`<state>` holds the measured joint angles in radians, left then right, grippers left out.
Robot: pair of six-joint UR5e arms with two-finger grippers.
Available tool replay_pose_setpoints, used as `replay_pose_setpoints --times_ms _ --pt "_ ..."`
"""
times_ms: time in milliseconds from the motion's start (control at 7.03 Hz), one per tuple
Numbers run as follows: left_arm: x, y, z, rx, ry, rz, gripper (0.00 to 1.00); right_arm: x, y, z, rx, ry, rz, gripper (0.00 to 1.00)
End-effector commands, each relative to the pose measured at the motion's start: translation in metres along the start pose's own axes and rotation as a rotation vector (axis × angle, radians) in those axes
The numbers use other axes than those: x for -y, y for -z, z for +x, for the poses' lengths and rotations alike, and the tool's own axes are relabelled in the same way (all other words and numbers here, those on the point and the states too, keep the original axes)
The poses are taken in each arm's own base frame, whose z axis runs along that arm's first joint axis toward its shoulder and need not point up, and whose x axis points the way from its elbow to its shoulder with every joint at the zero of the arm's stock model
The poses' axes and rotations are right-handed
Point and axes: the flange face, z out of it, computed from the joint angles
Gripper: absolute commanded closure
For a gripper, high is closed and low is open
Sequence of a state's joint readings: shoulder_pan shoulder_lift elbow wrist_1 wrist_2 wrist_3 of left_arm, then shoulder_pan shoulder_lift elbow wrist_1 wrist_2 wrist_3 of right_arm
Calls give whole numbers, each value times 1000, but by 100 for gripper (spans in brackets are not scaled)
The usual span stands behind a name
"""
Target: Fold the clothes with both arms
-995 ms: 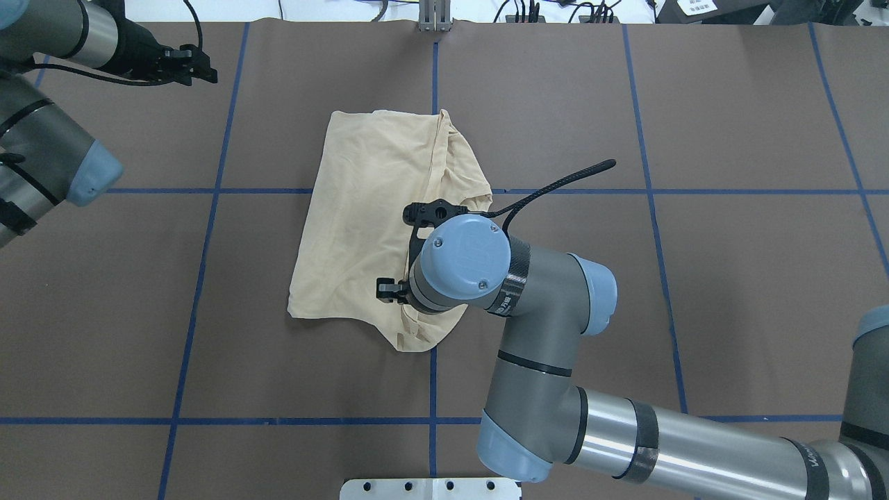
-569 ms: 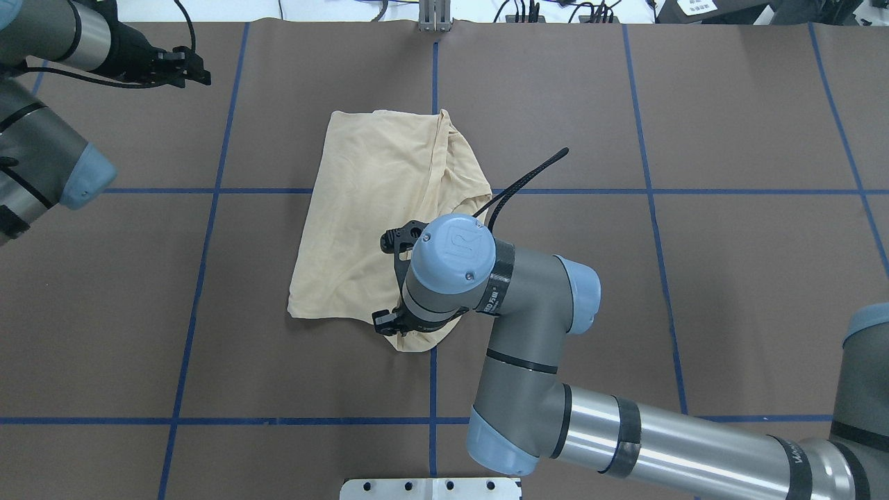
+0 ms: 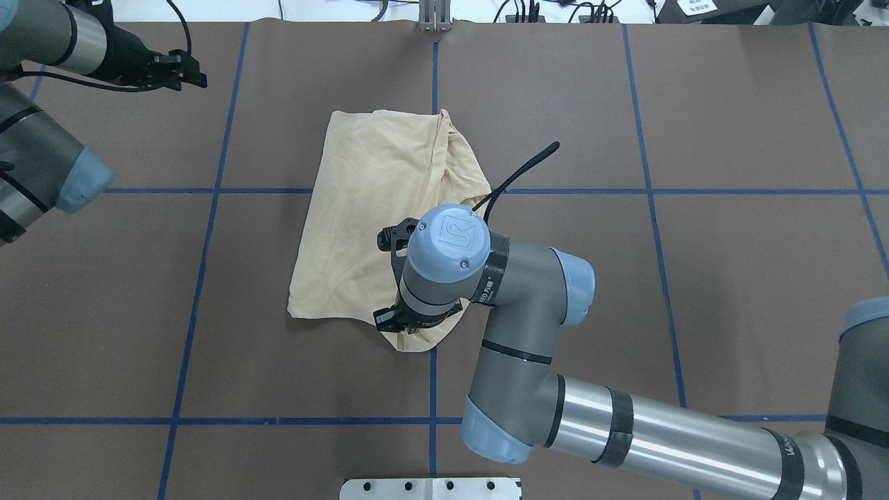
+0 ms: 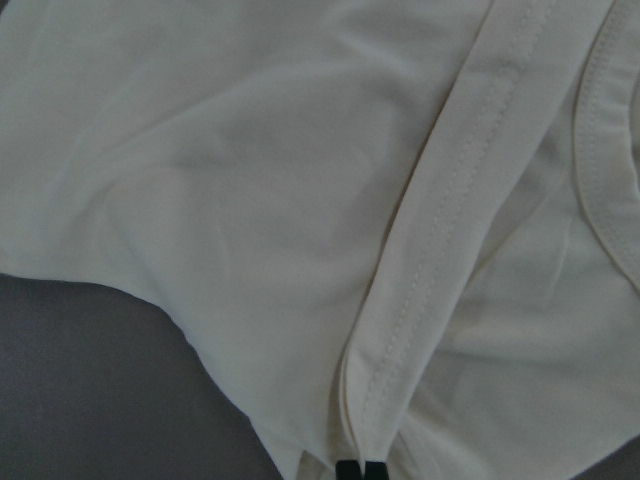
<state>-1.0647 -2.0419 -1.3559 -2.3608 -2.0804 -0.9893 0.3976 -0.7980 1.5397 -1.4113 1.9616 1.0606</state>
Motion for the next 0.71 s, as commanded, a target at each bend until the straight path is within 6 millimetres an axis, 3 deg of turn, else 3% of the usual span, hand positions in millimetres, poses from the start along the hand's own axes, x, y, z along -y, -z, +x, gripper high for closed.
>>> replay_pose_setpoints --times_ms 0,142,284,427,569 --pt "0 0 0 1 2 1 45 4 11 23 20 -22 -26 100" --pt "0 2 2 -3 0 4 44 -7 20 33 30 -33 -20 100" --pt "1 6 5 -10 -4 10 44 -15 14 44 14 -72 -13 100" --pt "2 7 7 -13 -4 12 44 -30 3 34 0 -141 4 100" --pt "2 7 7 -13 -4 12 44 -39 12 34 14 -140 12 100"
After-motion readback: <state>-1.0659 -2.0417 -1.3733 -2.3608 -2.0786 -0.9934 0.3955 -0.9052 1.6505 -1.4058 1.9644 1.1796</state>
